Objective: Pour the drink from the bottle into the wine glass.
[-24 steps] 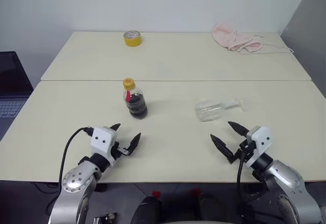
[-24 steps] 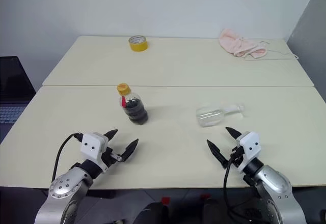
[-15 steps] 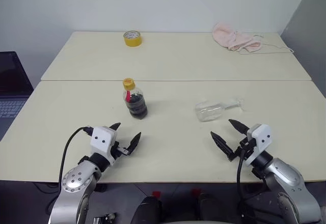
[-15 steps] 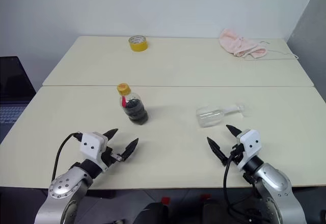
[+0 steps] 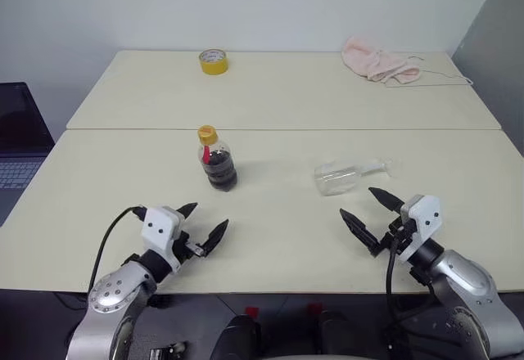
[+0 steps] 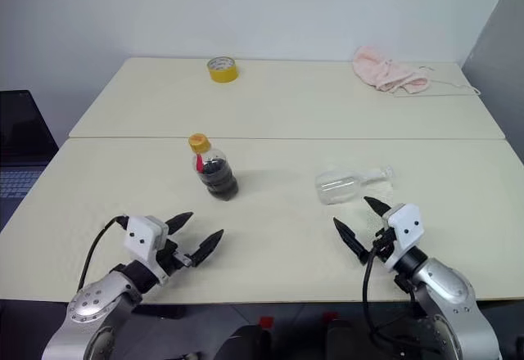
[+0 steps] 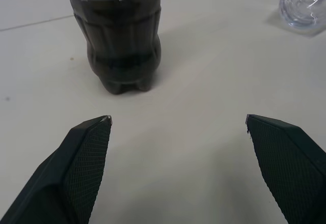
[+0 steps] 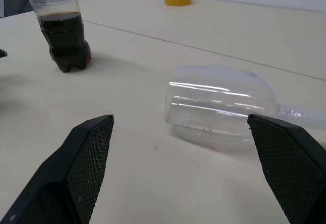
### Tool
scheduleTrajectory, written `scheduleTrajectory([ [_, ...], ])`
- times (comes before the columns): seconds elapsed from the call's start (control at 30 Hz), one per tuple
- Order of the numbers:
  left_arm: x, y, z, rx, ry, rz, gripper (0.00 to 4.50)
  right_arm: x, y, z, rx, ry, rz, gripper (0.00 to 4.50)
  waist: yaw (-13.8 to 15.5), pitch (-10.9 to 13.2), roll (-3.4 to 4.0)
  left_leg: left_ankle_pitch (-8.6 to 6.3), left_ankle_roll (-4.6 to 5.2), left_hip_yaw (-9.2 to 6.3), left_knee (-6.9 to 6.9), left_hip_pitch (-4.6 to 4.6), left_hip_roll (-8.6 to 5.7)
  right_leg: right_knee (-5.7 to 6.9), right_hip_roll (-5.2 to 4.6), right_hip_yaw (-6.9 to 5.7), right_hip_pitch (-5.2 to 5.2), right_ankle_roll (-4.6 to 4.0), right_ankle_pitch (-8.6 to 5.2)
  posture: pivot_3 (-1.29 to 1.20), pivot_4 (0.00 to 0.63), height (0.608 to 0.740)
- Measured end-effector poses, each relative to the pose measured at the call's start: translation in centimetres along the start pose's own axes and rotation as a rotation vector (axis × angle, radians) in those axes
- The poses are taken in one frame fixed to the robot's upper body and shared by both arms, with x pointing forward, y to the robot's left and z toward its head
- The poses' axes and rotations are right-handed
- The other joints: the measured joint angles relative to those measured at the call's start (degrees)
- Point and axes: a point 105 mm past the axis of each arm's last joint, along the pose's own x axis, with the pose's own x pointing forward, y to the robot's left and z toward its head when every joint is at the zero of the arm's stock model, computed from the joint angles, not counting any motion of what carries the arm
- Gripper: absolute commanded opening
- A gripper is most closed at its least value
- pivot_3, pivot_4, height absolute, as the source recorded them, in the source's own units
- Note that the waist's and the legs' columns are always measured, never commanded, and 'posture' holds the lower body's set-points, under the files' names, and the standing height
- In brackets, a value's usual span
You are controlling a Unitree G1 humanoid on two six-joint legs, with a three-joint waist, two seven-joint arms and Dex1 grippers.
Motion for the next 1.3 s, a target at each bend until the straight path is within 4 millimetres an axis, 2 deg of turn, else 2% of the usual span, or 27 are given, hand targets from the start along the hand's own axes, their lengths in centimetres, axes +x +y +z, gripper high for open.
scheduleTrajectory([
  [0.13,0.1,0.3,0.7,-0.004,-0.025,-0.015,4.47,-0.8,1.1,-0.1,-0.021,0.029,0.077,4.5,-0.01,0.0,0.0,0.0,0.0,0.0,0.0,0.0,0.01,0.0,0.0,0.0,0.0,0.0,0.0,0.0,0.15,0.74],
  [0.3,0.2,2.2,0.8,0.003,-0.041,0.062,4.47,-0.9,2.5,0.9,-0.02,0.031,0.204,4.5,-0.01,0.01,-0.01,-0.01,0.01,-0.01,0.0,0.01,0.05,0.0,0.03,-0.03,0.01,0.0,0.0,0.0,0.15,0.74],
  [0.47,0.5,2.7,0.4,-0.022,-0.044,0.096,4.47,0.0,2.3,2.4,-0.042,0.011,0.257,4.5,0.0,0.03,-0.05,0.0,0.0,-0.03,0.0,0.0,0.03,-0.02,0.02,-0.05,0.01,0.0,0.0,0.0,0.15,0.74],
  [0.63,1.7,3.2,0.9,0.006,-0.046,0.126,4.47,0.3,2.4,2.7,-0.019,0.014,0.288,4.5,0.31,0.05,-0.08,0.02,-0.03,-0.02,0.02,-0.01,0.0,-0.01,0.0,-0.04,0.02,0.0,0.0,0.0,0.15,0.74],
  [0.73,2.4,3.5,0.4,0.018,-0.007,0.15,4.47,0.6,2.5,3.1,-0.011,0.012,0.31,4.5,0.21,0.05,-0.09,0.02,-0.03,-0.03,0.03,0.0,0.01,0.0,0.02,-0.06,0.02,0.0,0.0,0.0,0.15,0.74],
  [0.9,3.5,3.6,1.8,0.05,-0.055,0.138,4.47,0.9,2.4,4.0,-0.056,0.01,0.353,4.5,0.17,0.05,-0.09,0.04,-0.07,-0.03,0.03,0.0,0.01,0.0,0.01,-0.06,0.02,0.0,0.0,0.0,0.15,0.74],
  [1.17,4.4,3.2,1.2,0.013,-0.062,0.097,4.47,2.1,3.0,4.2,-0.075,0.042,0.387,4.5,0.12,0.06,-0.1,0.07,-0.12,-0.04,0.04,-0.01,0.01,0.0,0.0,-0.07,0.02,0.0,0.0,0.0,0.15,0.74],
  [1.3,5.5,3.3,1.5,0.042,-0.066,0.079,4.47,2.9,3.1,4.8,-0.087,0.055,0.389,4.5,0.12,0.06,-0.11,0.07,-0.13,-0.04,0.08,-0.03,-0.01,0.0,0.0,-0.07,0.02,0.0,0.0,0.0,0.15,0.74],
])
